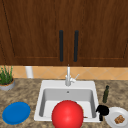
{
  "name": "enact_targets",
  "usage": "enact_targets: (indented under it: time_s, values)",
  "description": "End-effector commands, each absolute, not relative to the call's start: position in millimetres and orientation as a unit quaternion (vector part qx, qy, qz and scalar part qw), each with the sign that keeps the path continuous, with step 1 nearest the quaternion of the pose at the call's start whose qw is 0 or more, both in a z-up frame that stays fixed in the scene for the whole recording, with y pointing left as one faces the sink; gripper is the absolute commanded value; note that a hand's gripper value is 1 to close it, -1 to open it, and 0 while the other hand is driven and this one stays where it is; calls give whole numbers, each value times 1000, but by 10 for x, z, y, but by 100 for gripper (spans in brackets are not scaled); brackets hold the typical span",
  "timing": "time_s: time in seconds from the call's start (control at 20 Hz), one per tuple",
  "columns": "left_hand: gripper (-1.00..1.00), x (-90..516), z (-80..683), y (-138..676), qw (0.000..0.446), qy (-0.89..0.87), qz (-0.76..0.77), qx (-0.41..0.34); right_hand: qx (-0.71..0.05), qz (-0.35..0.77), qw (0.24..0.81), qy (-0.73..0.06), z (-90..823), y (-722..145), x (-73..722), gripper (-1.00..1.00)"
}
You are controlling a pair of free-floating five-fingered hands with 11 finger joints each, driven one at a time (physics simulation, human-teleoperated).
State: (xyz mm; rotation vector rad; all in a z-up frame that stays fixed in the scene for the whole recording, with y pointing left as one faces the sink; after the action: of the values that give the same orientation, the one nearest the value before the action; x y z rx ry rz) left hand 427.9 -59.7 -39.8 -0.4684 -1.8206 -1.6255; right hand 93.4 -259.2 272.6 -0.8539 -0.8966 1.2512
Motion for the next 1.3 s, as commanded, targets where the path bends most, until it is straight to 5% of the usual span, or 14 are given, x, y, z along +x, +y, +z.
enact_targets:
  time_s: [0.0,1.25]
  values:
    - [-100,4366,-133,-548,306,-709,-609,-182,-374,548,637,-393,2726,-2592,934,0]
    - [-100,4106,859,672,264,-725,-608,-188,-374,548,637,-393,2726,-2592,934,0]
